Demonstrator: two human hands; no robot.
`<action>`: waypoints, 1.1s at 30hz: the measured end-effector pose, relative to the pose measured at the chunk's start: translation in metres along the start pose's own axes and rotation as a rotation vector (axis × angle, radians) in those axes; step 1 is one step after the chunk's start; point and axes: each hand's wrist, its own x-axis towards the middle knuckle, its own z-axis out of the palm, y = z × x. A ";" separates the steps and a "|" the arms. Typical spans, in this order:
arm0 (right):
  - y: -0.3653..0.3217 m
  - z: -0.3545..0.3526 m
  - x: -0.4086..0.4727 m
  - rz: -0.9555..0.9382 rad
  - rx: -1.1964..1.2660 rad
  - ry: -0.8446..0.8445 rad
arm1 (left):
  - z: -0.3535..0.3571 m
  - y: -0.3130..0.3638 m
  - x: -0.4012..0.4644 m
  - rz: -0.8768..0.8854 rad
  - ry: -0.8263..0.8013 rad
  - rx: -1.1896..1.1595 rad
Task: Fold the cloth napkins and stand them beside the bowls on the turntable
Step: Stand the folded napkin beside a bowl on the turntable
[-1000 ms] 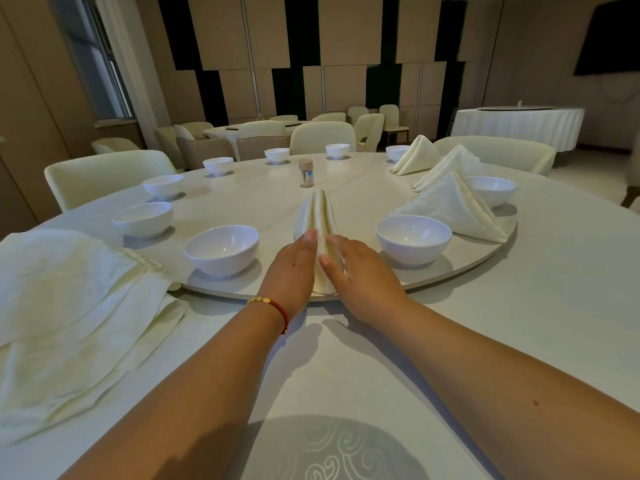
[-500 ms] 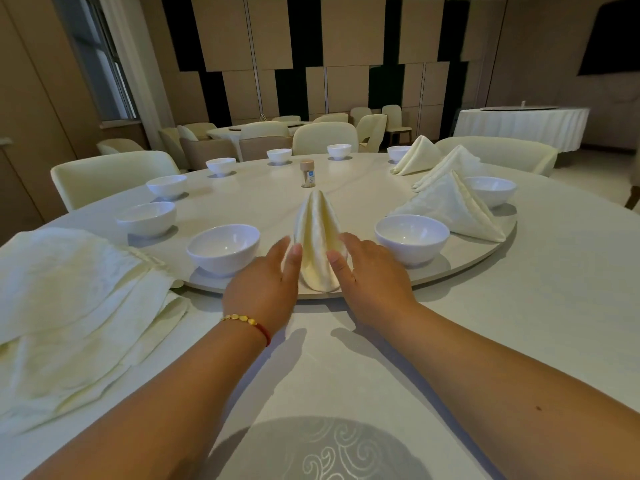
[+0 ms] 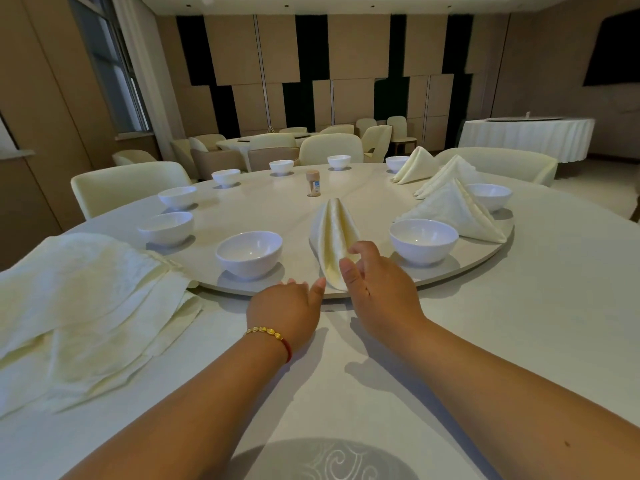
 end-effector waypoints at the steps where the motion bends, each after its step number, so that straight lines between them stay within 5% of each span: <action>1: -0.001 0.000 -0.002 -0.007 0.012 -0.007 | -0.002 0.004 -0.002 0.019 0.012 -0.012; 6: 0.000 0.003 -0.007 -0.014 0.043 -0.038 | -0.008 0.014 -0.001 0.057 -0.104 -0.380; 10: -0.003 0.005 -0.009 -0.020 0.037 -0.069 | -0.017 0.007 -0.011 -0.119 0.131 -0.696; 14: -0.001 0.009 -0.009 -0.072 -0.012 -0.079 | -0.025 -0.022 -0.017 -0.207 0.358 -0.582; 24: 0.002 0.017 -0.009 -0.118 -0.029 -0.082 | -0.001 -0.040 0.000 -0.188 -0.103 -0.270; 33: 0.002 0.025 -0.011 -0.095 0.014 -0.339 | -0.003 -0.028 -0.007 -0.039 -0.109 -0.185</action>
